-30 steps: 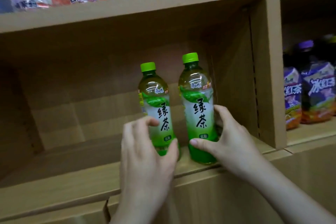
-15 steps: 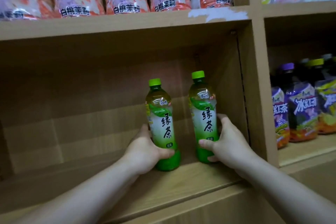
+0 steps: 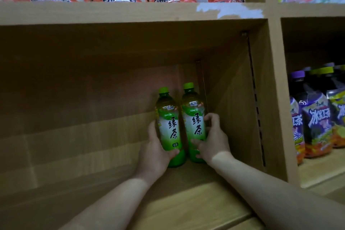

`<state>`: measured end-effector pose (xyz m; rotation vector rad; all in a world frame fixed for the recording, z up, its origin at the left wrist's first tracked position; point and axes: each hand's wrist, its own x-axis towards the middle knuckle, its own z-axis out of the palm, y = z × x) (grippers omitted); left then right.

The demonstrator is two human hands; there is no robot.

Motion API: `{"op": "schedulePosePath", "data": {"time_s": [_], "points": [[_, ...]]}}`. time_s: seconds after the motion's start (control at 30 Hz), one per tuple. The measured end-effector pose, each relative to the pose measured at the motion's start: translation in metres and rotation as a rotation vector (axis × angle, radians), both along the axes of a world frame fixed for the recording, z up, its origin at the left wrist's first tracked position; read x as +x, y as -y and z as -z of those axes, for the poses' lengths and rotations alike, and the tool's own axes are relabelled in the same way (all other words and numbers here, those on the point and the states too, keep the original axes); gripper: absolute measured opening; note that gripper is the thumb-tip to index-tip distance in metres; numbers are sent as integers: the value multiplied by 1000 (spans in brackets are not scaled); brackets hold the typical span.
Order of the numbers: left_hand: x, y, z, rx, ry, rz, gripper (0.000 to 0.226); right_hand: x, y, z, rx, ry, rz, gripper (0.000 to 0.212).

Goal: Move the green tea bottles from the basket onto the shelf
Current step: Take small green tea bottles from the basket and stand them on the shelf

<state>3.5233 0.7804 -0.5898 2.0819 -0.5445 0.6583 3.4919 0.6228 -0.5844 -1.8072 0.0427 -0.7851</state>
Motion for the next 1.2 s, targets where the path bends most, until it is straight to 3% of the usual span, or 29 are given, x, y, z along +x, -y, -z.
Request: {"op": "schedulePosePath", "data": {"time_s": [0.13,0.23,0.37,0.67,0.73,0.83,0.9,1.07,1.2], "points": [[3,0,2,81,172,18,106,4,4,3,-25,27,21,72],[7,-1,-4,121,165,37,105,4,6,4,-114,59,79,86],[14,-4,-7,144,146,38,104,7,7,1,-214,101,97,88],[32,-4,-8,95,78,67,104,25,7,-1,-317,-12,193,46],[31,-2,-8,71,63,94,100,25,10,0,-243,5,172,42],[31,4,-11,-70,52,86,89,28,10,-3,91,-15,21,47],[33,7,-12,-157,-35,18,75,31,10,-5,205,-87,-21,54],[43,7,-5,-232,-311,63,41,35,13,-3,82,-211,-43,49],[45,7,-1,-167,-240,74,42,42,12,-1,42,-220,-14,47]]}}
